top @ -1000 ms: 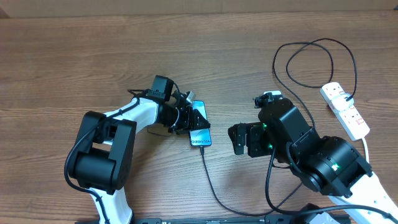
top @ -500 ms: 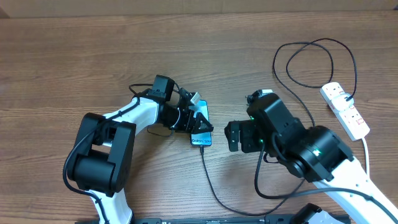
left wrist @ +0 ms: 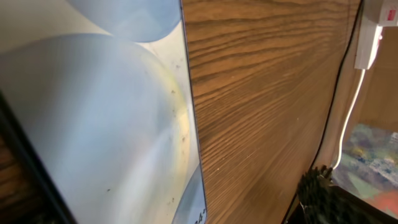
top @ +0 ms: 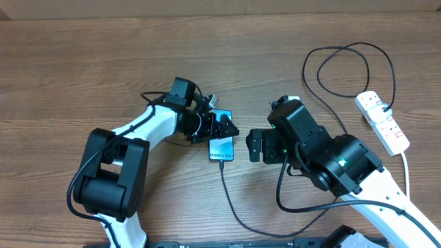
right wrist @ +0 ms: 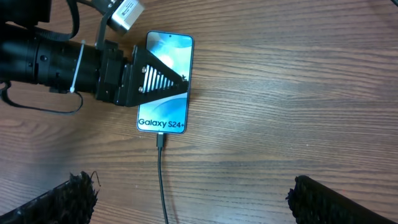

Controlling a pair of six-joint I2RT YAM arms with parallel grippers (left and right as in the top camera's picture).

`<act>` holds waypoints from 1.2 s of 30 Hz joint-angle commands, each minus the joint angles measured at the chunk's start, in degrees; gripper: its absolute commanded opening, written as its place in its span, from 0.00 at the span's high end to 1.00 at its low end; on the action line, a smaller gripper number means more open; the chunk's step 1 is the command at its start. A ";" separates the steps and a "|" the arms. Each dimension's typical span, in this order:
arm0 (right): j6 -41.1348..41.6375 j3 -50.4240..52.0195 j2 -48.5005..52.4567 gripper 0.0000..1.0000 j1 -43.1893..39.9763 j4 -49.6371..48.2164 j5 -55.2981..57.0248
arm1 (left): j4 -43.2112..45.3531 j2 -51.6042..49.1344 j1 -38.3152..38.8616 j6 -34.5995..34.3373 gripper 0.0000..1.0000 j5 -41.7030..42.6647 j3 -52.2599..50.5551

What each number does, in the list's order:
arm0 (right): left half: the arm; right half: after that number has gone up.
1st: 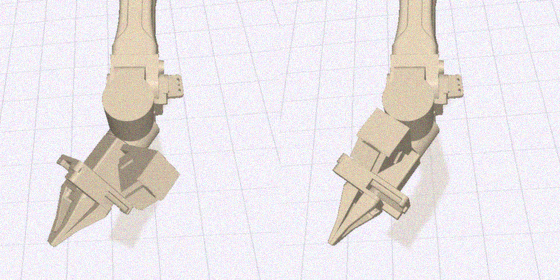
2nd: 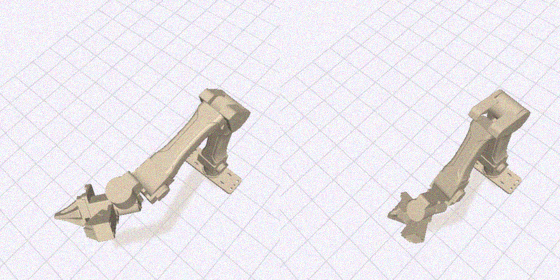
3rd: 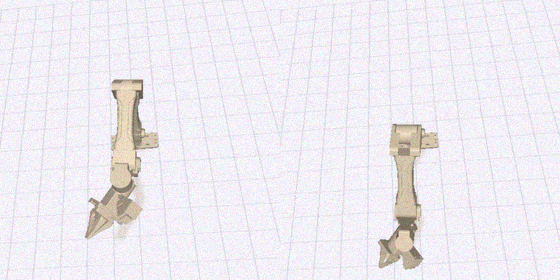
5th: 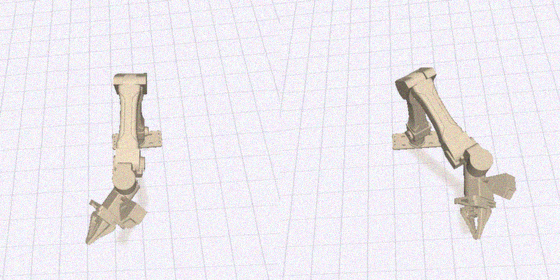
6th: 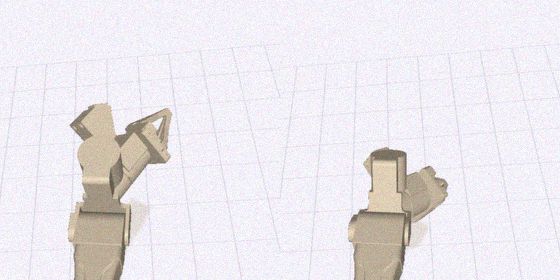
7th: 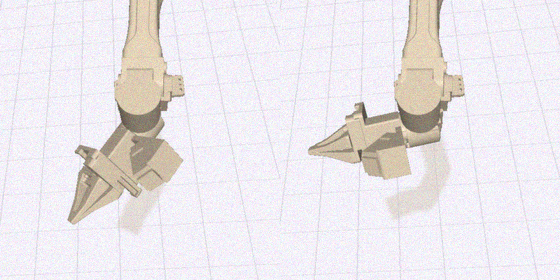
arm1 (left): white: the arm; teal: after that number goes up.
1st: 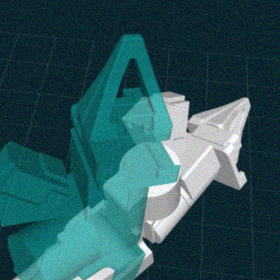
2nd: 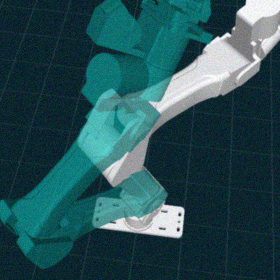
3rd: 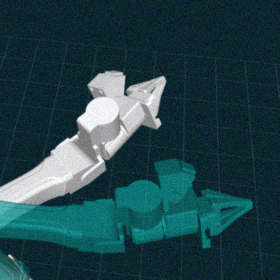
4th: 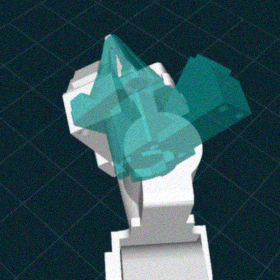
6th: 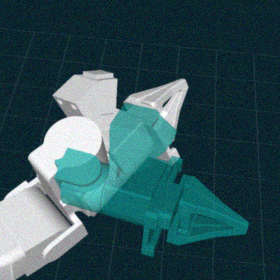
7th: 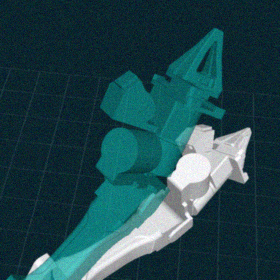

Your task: Plug charger to phone and switch on socket

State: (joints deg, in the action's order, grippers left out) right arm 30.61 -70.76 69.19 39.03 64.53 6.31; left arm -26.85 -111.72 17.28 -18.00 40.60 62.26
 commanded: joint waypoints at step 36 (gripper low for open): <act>44.37 -1.64 -1.55 0.23 -27.93 16.41 26.95 | -37.33 42.73 -0.94 -1.92 0.00 -51.95 26.73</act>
State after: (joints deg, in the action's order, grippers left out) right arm 73.30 -71.00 68.73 15.55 81.17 30.39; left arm -62.39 -74.67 15.79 -19.16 -9.28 88.92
